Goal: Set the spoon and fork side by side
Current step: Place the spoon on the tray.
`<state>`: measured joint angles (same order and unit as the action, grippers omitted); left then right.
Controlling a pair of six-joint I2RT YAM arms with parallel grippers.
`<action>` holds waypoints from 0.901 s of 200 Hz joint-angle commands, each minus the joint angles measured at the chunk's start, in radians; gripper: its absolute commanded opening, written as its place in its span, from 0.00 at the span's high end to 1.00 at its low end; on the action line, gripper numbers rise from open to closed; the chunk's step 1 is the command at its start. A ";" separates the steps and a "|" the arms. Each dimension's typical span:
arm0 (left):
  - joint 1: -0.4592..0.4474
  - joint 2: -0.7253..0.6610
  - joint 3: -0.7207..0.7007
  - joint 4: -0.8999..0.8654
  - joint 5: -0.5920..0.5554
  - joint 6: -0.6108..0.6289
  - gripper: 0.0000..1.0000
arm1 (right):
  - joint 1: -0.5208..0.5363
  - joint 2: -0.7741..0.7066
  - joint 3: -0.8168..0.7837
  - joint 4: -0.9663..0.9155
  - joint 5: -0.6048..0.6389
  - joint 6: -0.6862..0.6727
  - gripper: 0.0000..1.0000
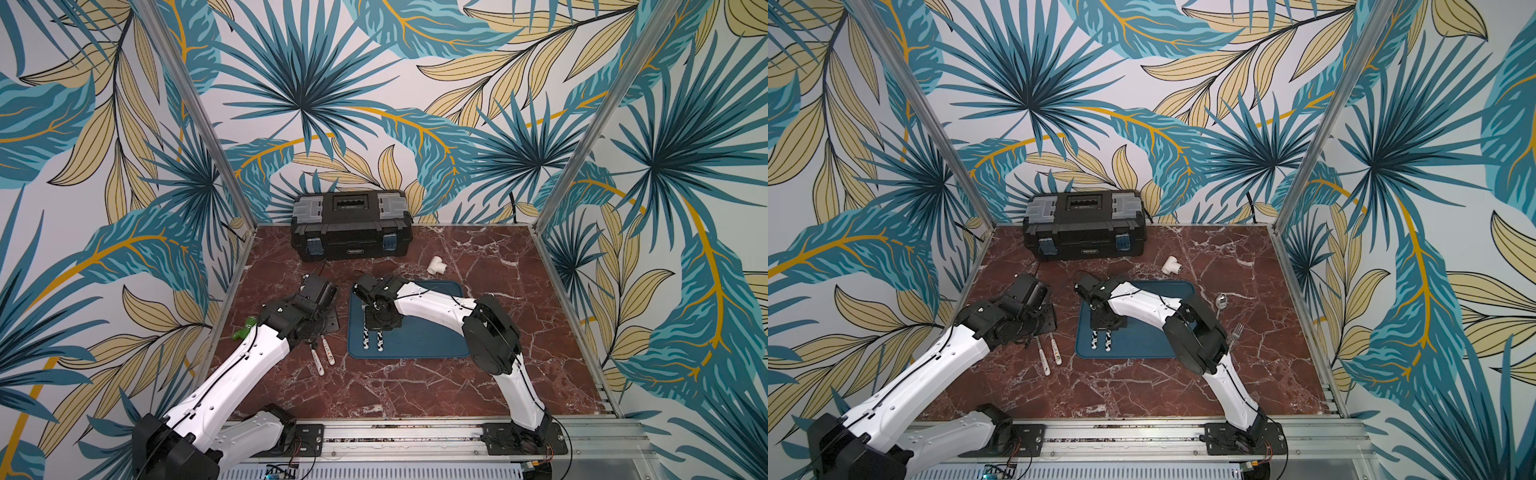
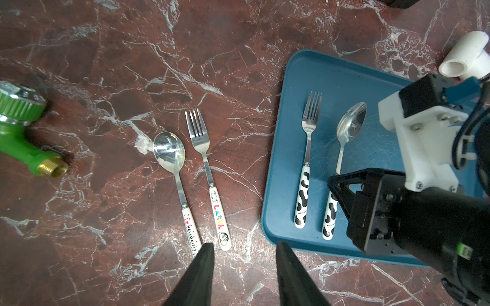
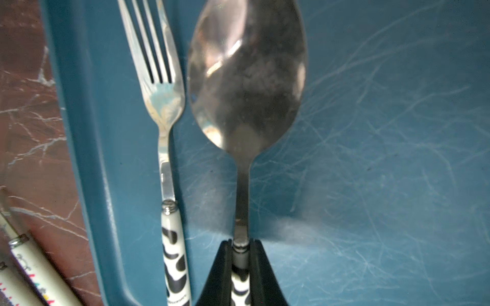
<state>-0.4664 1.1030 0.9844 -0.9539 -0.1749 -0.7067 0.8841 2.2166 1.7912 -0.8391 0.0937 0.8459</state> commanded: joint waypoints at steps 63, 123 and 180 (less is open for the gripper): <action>0.007 -0.017 -0.016 0.005 0.002 0.010 0.57 | -0.002 0.053 0.044 -0.044 0.026 0.004 0.90; 0.009 -0.020 -0.020 0.006 0.005 0.012 0.57 | -0.003 0.050 0.042 -0.046 0.031 0.013 0.85; 0.009 -0.020 -0.018 0.000 0.005 0.012 0.56 | -0.008 0.044 0.039 -0.051 0.042 0.020 0.71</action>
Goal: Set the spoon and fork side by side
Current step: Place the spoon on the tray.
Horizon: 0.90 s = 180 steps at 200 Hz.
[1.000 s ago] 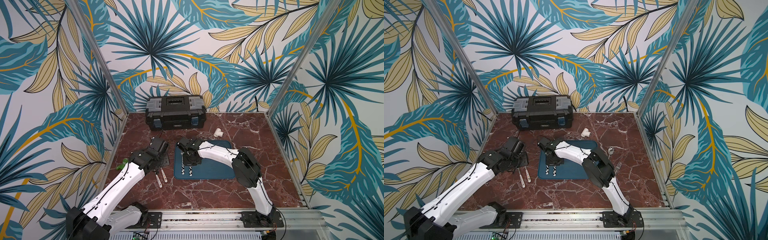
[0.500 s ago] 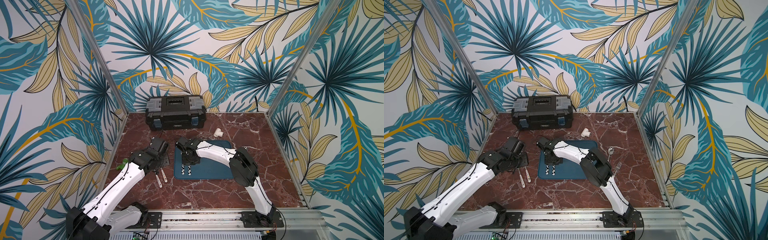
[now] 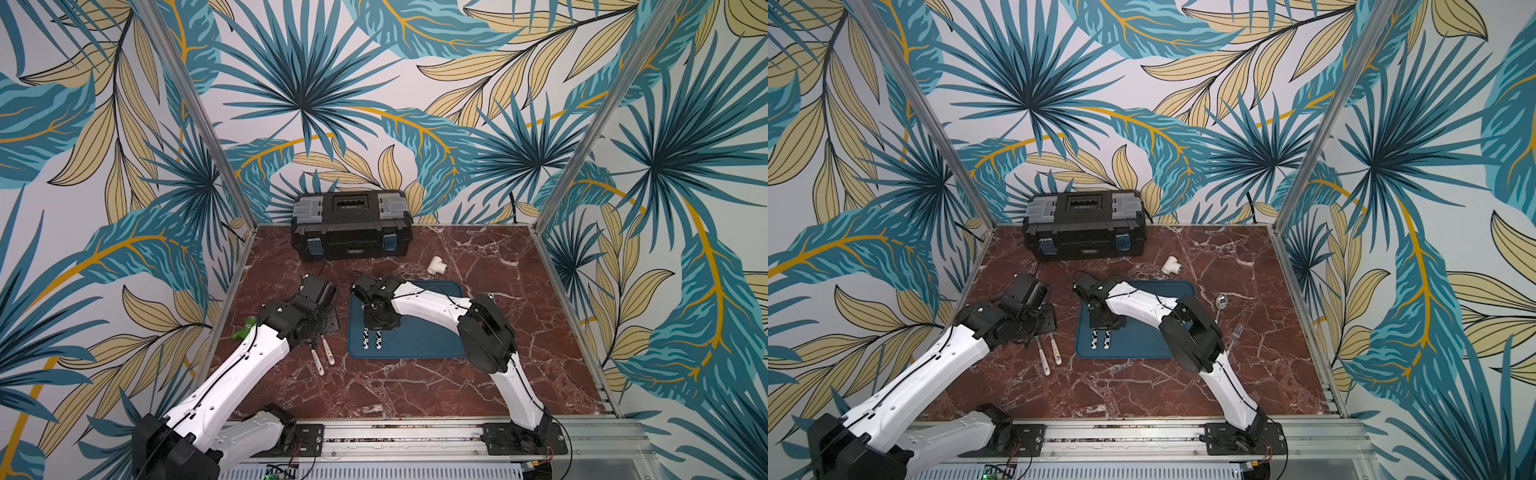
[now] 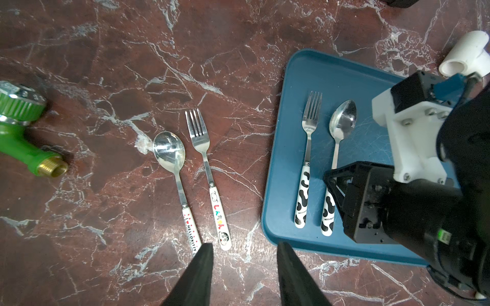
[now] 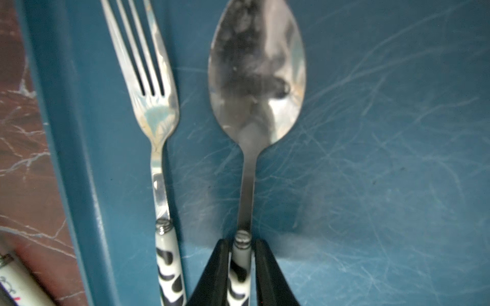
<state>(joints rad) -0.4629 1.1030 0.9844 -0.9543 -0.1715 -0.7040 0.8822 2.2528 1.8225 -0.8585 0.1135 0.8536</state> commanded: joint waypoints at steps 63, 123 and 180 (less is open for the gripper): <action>0.007 -0.022 -0.015 -0.003 0.003 0.006 0.56 | -0.003 -0.007 -0.002 -0.009 0.009 0.002 0.69; 0.007 -0.020 -0.009 -0.004 0.003 -0.001 0.56 | -0.003 -0.032 -0.003 -0.005 0.012 -0.015 0.69; 0.007 -0.023 0.021 -0.048 -0.067 -0.023 0.51 | 0.000 -0.113 0.001 0.009 0.022 -0.082 0.67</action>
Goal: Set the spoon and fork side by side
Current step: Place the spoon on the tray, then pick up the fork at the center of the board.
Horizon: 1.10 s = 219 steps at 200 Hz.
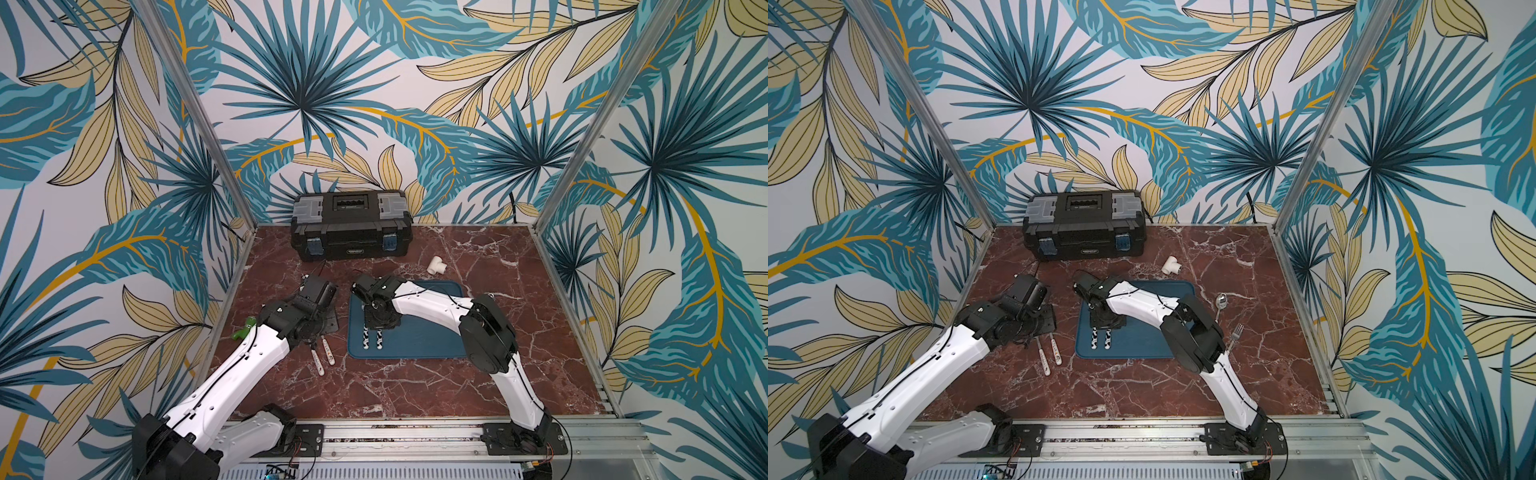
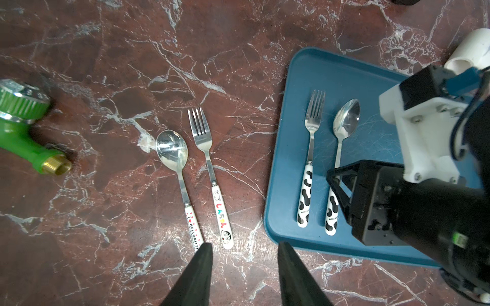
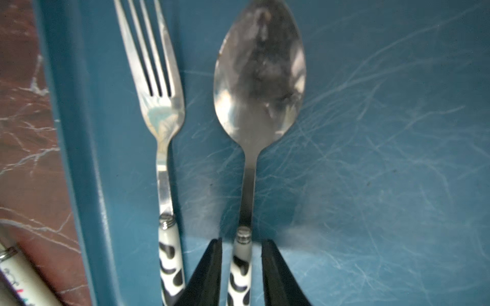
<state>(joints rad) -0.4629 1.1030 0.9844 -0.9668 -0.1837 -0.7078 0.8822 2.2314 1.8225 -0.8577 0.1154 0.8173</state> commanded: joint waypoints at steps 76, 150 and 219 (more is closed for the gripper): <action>0.073 -0.080 -0.052 0.007 -0.041 -0.117 0.46 | -0.067 -0.448 -0.247 0.008 0.307 -0.094 0.73; 0.126 -0.182 -0.207 0.199 0.147 -0.074 1.00 | -0.547 -0.826 -0.825 0.045 0.186 -0.130 0.76; 0.131 -0.050 -0.107 -0.013 0.085 -0.096 0.56 | -0.701 -0.869 -0.961 0.011 0.150 -0.078 0.54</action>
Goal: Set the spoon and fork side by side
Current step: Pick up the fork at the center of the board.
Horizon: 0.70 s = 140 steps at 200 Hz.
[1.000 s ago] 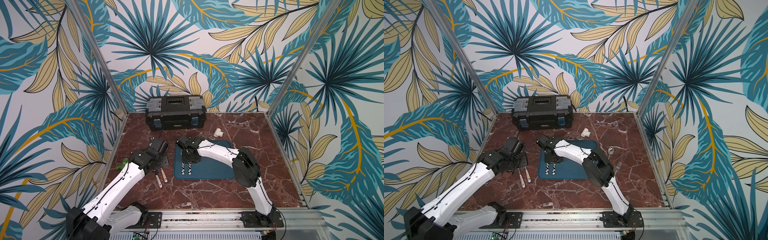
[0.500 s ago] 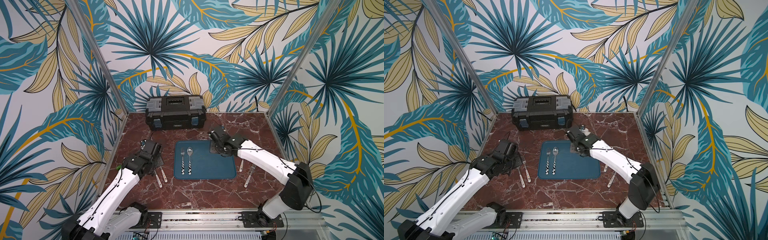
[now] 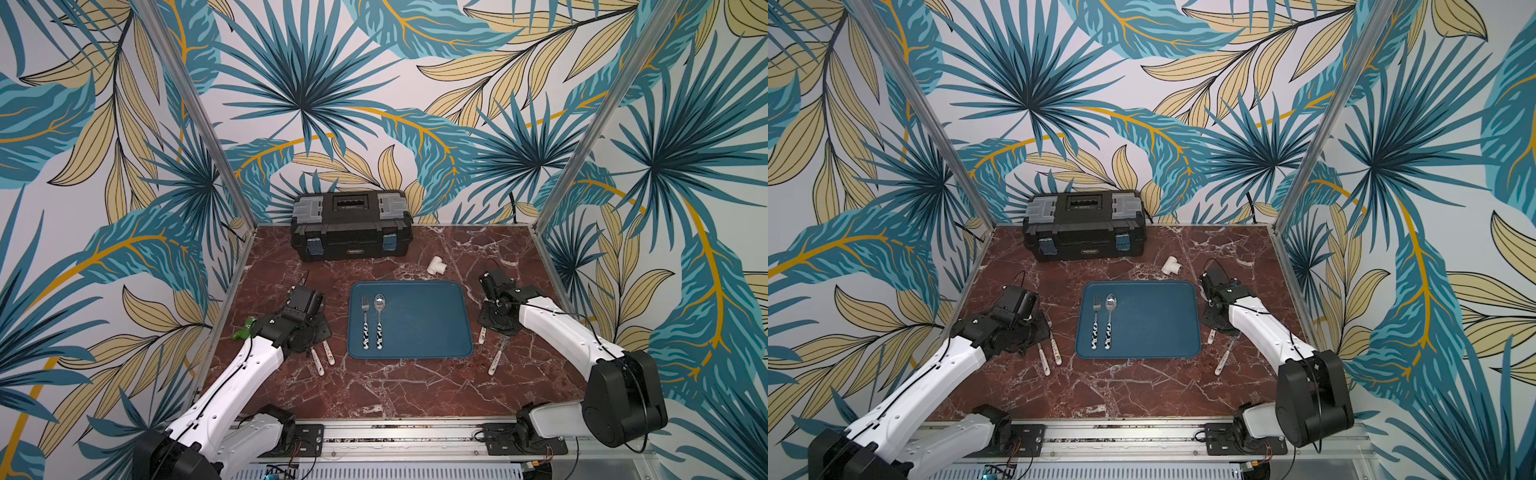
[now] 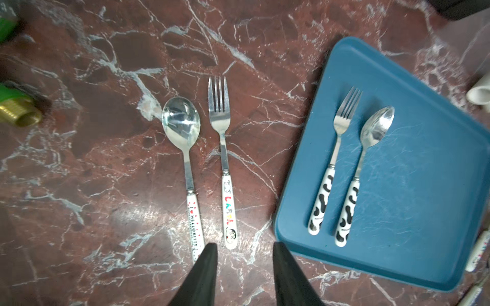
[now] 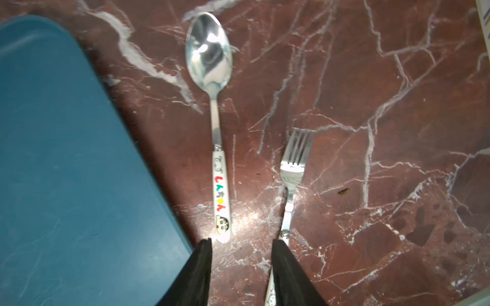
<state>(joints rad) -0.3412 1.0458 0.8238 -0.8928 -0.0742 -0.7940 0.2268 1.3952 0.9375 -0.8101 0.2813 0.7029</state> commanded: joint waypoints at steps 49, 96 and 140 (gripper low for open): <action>0.009 -0.032 0.017 -0.046 -0.010 -0.029 0.53 | -0.117 -0.051 -0.193 -0.021 -0.108 0.039 0.54; 0.009 -0.027 0.003 -0.022 0.004 -0.027 0.53 | -0.116 -0.135 -0.251 0.013 -0.154 0.031 0.57; 0.009 -0.024 -0.001 -0.011 0.012 -0.030 0.53 | -0.118 -0.048 -0.249 0.053 -0.186 0.017 0.61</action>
<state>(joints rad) -0.3389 1.0283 0.8265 -0.9291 -0.0681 -0.8192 0.1123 1.2858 0.6994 -0.7895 0.1310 0.7284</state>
